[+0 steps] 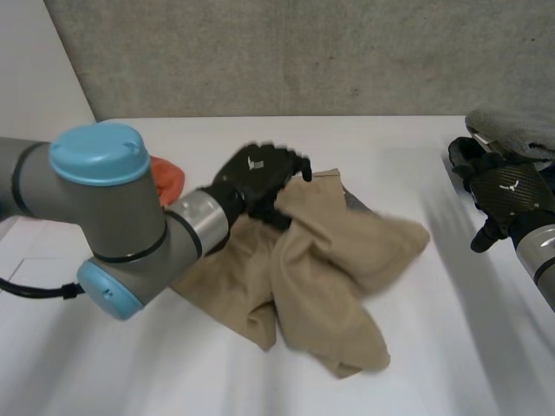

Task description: Fold the laundry.

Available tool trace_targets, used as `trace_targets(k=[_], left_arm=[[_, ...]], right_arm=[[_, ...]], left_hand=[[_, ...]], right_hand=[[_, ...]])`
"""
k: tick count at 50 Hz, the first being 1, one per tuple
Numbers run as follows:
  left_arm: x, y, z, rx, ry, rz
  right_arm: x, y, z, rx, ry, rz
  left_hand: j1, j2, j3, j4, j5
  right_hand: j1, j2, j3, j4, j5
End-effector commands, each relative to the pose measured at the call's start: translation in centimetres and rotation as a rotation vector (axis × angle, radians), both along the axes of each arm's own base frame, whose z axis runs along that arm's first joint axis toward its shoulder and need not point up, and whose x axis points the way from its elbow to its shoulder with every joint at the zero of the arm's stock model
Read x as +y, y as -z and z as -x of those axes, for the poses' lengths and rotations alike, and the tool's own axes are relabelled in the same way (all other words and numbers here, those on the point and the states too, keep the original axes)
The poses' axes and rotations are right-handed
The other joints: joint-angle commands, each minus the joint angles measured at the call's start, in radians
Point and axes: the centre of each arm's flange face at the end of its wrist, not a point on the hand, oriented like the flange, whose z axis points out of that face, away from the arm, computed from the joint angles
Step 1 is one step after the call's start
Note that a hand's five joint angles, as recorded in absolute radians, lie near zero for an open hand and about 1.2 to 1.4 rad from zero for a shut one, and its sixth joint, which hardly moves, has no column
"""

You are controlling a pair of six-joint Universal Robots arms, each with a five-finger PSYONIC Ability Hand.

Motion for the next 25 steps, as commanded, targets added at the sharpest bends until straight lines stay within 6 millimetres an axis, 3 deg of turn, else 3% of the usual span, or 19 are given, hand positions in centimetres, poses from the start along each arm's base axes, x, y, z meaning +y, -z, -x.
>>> trace_targets(k=[1,2,6,10,15,18,22,25], left_arm=[[1.0,0.1,-1.2,-0.202,-0.03,0.039],[1.3,-1.6,-1.5,-0.175,-0.075,0.058],[2.1,-5.2,-3.0,-0.089,-0.227,0.066],[4.0,-6.2,-4.1,-0.053,-0.323,0.042],[7.8,-5.1,-4.7,-0.087,-0.328,0.004],[9.8,-2.9,-5.3,-0.148,-0.311,-0.05],[11.3,-0.3,-6.1,-0.176,-0.31,-0.155],[11.5,0.4,-6.2,-0.152,-0.322,-0.212]], right_arm=[[0.2,-0.4,-0.4,-0.01,-0.012,-0.043],[0.4,-0.5,-0.5,-0.008,-0.018,-0.052],[1.3,-0.8,-1.8,-0.007,-0.075,-0.101],[2.0,-1.1,-3.1,0.001,-0.159,-0.125],[3.1,-1.1,-4.0,0.014,-0.266,-0.156],[3.5,-0.7,-4.5,0.043,-0.318,-0.151],[3.7,-0.4,-5.2,0.088,-0.366,-0.126],[3.8,1.4,-6.2,0.141,-0.42,-0.128]], left_hand=[[-0.211,-0.272,-0.292,-0.286,-0.286],[-0.228,-0.29,-0.31,-0.303,-0.304],[-0.231,-0.293,-0.313,-0.306,-0.307],[-0.22,-0.282,-0.301,-0.295,-0.295],[-0.193,-0.255,-0.275,-0.268,-0.269],[-0.111,-0.173,-0.193,-0.186,-0.187],[-0.096,-0.158,-0.178,-0.171,-0.172],[-0.096,-0.158,-0.178,-0.171,-0.172]], right_hand=[[-0.049,-0.039,-0.034,-0.036,-0.043],[-0.049,-0.039,-0.034,-0.036,-0.043],[-0.049,-0.039,-0.034,-0.036,-0.043],[-0.049,-0.039,-0.034,-0.036,-0.043],[-0.049,-0.039,-0.034,-0.036,-0.043],[-0.049,-0.039,-0.034,-0.036,-0.043],[-0.013,-0.003,0.002,0.0,-0.006],[0.022,0.032,0.037,0.036,0.029]])
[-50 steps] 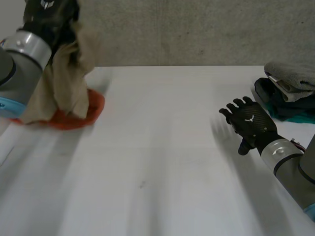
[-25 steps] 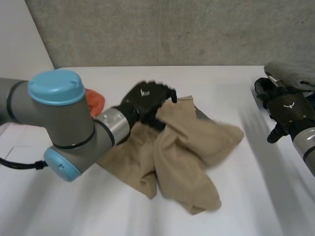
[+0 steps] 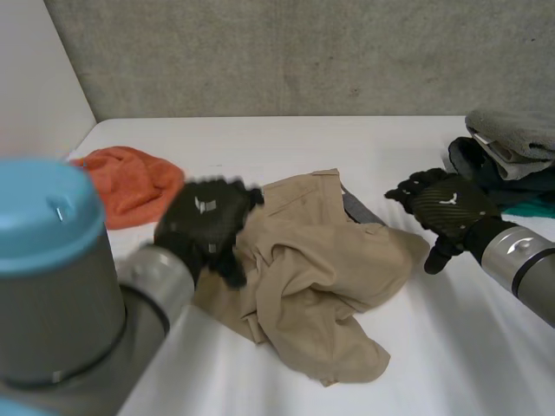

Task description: Fold the laundry.

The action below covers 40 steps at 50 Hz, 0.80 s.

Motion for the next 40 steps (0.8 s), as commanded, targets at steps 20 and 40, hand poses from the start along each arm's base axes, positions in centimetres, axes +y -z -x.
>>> trace_targets(k=[20,40], left_arm=[[-0.2,9.5,4.9,0.046,0.002,-0.301],[-4.3,-7.9,0.4,0.085,-0.022,0.077]], right_arm=[[-0.5,4.5,-3.6,0.14,-0.175,0.118],[-0.5,-11.7,-2.0,0.057,0.027,0.35]], left_hand=[[0.59,0.592,0.591,0.589,0.585],[1.042,1.044,1.042,1.041,1.037]], right_hand=[[1.172,1.182,1.187,1.186,1.179],[1.172,1.182,1.187,1.186,1.179]])
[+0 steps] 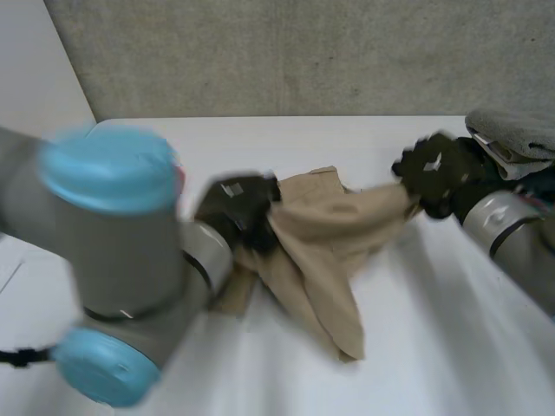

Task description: Fold the laundry.

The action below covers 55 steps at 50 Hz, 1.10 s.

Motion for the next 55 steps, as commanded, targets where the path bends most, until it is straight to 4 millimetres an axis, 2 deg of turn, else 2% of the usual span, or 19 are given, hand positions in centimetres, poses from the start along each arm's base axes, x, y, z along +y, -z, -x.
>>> trace_targets(k=[1,6,8,10,17,20,23,24,25,27,28,33,37,41,44,45,49,50,55], left_arm=[[-1.2,-8.0,-3.2,-0.138,0.036,0.223],[-1.3,-9.1,-3.6,-0.286,0.114,0.301],[-1.7,-8.6,-3.7,-0.36,0.133,0.317],[-1.8,-8.0,-3.7,-0.401,0.142,0.32],[-4.4,-1.9,-2.0,-0.574,0.221,0.252],[-6.9,-0.3,-0.8,-0.572,0.206,0.288],[-10.5,-0.3,-0.1,-0.526,0.128,0.384],[-11.6,-0.8,0.0,-0.507,0.099,0.424],[-13.9,-3.0,0.3,-0.428,0.021,0.554],[-14.9,-5.9,1.1,-0.338,-0.033,0.701],[-15.5,-8.8,1.7,-0.233,-0.084,0.841],[-15.2,-13.7,2.1,-0.011,-0.113,1.043],[-13.8,-17.1,1.1,0.073,-0.072,1.109],[-13.9,-15.2,0.6,0.032,-0.033,1.026],[-14.4,-12.0,0.1,-0.034,-0.01,0.921],[-14.6,-10.8,-0.1,-0.054,-0.004,0.885],[-14.4,-4.3,-0.6,-0.149,0.034,0.694],[-14.3,-3.2,-0.6,-0.162,0.04,0.665],[-13.4,3.9,-1.0,-0.258,0.085,0.475]], right_arm=[[1.4,-8.9,0.6,-0.051,0.051,0.068],[2.8,-12.4,1.2,-0.087,0.089,-0.06],[3.3,-12.4,1.2,-0.082,0.081,-0.116],[3.4,-11.8,0.9,-0.062,0.077,-0.165],[2.4,-6.7,-2.5,-0.012,0.015,-0.299],[0.4,-3.9,-3.5,0.004,0.051,-0.306],[-1.2,-3.0,-4.4,-0.013,0.086,-0.245],[-2.4,-3.5,-5.4,-0.07,0.109,-0.156],[-3.0,-4.7,-6.1,-0.128,0.117,-0.082],[-4.0,-7.7,-7.5,-0.288,0.099,0.092],[-4.3,-9.1,-8.0,-0.356,0.079,0.172],[-3.7,-15.4,-7.8,-0.565,0.023,0.491],[-2.8,-15.5,-7.3,-0.572,0.016,0.514],[-2.1,-12.7,-7.5,-0.511,0.01,0.401],[-1.7,-10.3,-7.4,-0.446,0.017,0.297],[-1.2,-8.2,-7.3,-0.399,0.022,0.206],[-0.3,-4.4,-7.0,-0.321,0.029,0.059],[-0.1,-1.7,-7.1,-0.28,0.031,-0.016],[-0.3,4.7,-7.2,-0.192,0.066,-0.172]], left_hand=[[0.265,0.207,0.236,0.2,0.272],[0.265,0.207,0.236,0.2,0.272],[0.265,0.207,0.236,0.2,0.272],[0.265,0.207,0.236,0.2,0.272],[0.265,0.207,0.236,0.2,0.272],[0.265,0.207,0.236,0.2,0.272],[0.265,0.207,0.236,0.2,0.272],[0.265,0.207,0.236,0.2,0.272],[0.265,0.207,0.236,0.2,0.272],[0.265,0.207,0.236,0.2,0.272],[0.265,0.207,0.236,0.2,0.272],[0.265,0.207,0.236,0.2,0.272],[0.265,0.207,0.236,0.2,0.272],[0.265,0.207,0.236,0.2,0.272],[0.265,0.207,0.236,0.2,0.272],[0.265,0.207,0.236,0.2,0.272],[0.265,0.207,0.236,0.2,0.272],[0.265,0.207,0.236,0.2,0.272],[0.265,0.207,0.236,0.2,0.272]], right_hand=[[0.316,0.219,0.208,0.201,0.239],[0.316,0.219,0.208,0.201,0.239],[0.316,0.219,0.208,0.201,0.239],[0.316,0.219,0.208,0.201,0.239],[0.316,0.219,0.208,0.201,0.239],[0.316,0.219,0.208,0.201,0.239],[0.316,0.219,0.208,0.201,0.239],[0.316,0.219,0.208,0.201,0.239],[0.316,0.219,0.208,0.201,0.239],[0.316,0.219,0.208,0.201,0.239],[0.316,0.219,0.208,0.201,0.239],[0.316,0.219,0.208,0.201,0.239],[0.316,0.219,0.208,0.201,0.239],[0.316,0.219,0.208,0.201,0.239],[0.316,0.219,0.208,0.201,0.239],[0.316,0.219,0.208,0.201,0.239],[0.316,0.219,0.208,0.201,0.239],[0.316,0.219,0.208,0.201,0.239],[0.316,0.219,0.208,0.201,0.239]])
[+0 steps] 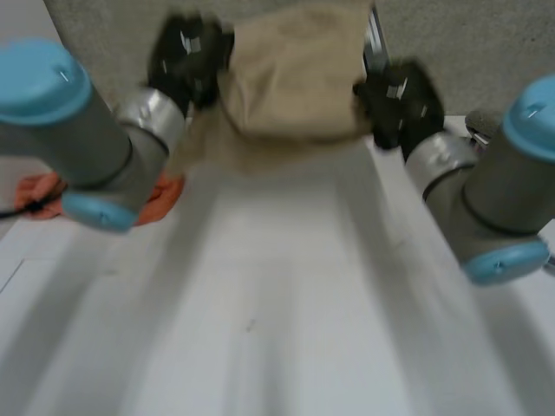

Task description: Fold the laundry.

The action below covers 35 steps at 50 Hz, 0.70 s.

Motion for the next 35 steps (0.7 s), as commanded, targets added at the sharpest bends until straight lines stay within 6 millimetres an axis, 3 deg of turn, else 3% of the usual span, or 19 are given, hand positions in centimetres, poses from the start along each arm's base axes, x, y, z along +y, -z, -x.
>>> trace_targets(k=[1,2,4,6,7,8,9,11,12,16,22,26,31,35], left_arm=[[1.6,10.7,-0.6,-0.175,-0.007,-0.279],[1.8,11.6,-0.6,-0.2,-0.006,-0.3],[2.4,13.7,-0.8,-0.275,-0.007,-0.342],[2.7,14.3,-0.9,-0.315,-0.004,-0.354],[2.8,14.4,-0.9,-0.327,-0.002,-0.357],[3.1,14.5,-1.0,-0.346,0.002,-0.364],[3.2,14.4,-1.0,-0.35,0.0,-0.365],[3.5,13.7,-1.0,-0.348,0.003,-0.357],[3.7,12.1,-1.0,-0.332,0.004,-0.329],[4.7,8.8,-1.5,-0.29,-0.002,-0.277],[7.1,6.2,-3.1,-0.26,-0.018,-0.264],[9.6,6.9,-4.7,-0.271,-0.042,-0.317],[12.9,9.4,-6.7,-0.319,-0.05,-0.416],[13.7,10.8,-7.3,-0.34,-0.052,-0.463]], right_arm=[[0.3,9.0,0.0,0.134,0.004,-0.25],[0.5,10.4,0.1,0.165,0.005,-0.291],[0.7,11.5,0.2,0.202,0.003,-0.329],[1.1,12.1,0.5,0.234,0.007,-0.365],[1.2,12.2,0.7,0.238,0.01,-0.373],[1.2,12.2,0.8,0.241,0.011,-0.38],[1.4,12.3,0.8,0.245,0.011,-0.387],[1.5,12.3,1.0,0.246,0.013,-0.394],[1.6,12.2,1.0,0.247,0.013,-0.395],[1.8,11.6,1.4,0.235,0.02,-0.393],[2.2,11.3,1.7,0.223,0.026,-0.399],[2.5,11.7,1.9,0.232,0.034,-0.414],[2.6,11.7,1.9,0.236,0.04,-0.414],[2.7,11.7,1.8,0.237,0.037,-0.413]], left_hand=[[0.259,0.2,0.209,0.195,0.223],[0.259,0.2,0.209,0.195,0.223],[0.259,0.2,0.209,0.195,0.223],[0.096,0.037,0.046,0.032,0.06],[-0.05,-0.11,-0.1,-0.115,-0.086],[-0.415,-0.474,-0.465,-0.479,-0.451],[-0.573,-0.632,-0.623,-0.637,-0.608],[-0.677,-0.736,-0.727,-0.741,-0.713],[-0.703,-0.763,-0.753,-0.768,-0.739],[-0.747,-0.807,-0.797,-0.812,-0.783],[-0.712,-0.772,-0.762,-0.777,-0.748],[-0.601,-0.661,-0.651,-0.665,-0.637],[-0.398,-0.458,-0.448,-0.463,-0.434],[-0.427,-0.487,-0.477,-0.492,-0.463]], right_hand=[[0.316,0.219,0.206,0.198,0.215],[0.316,0.219,0.206,0.198,0.215],[0.316,0.219,0.206,0.198,0.215],[0.316,0.219,0.206,0.198,0.215],[0.316,0.219,0.206,0.198,0.215],[0.316,0.219,0.206,0.198,0.215],[0.316,0.219,0.206,0.198,0.215],[0.316,0.219,0.206,0.198,0.215],[0.316,0.219,0.206,0.198,0.215],[0.316,0.219,0.206,0.198,0.215],[0.316,0.219,0.206,0.198,0.215],[0.316,0.219,0.206,0.198,0.215],[0.316,0.219,0.206,0.198,0.215],[0.316,0.219,0.206,0.198,0.215]])
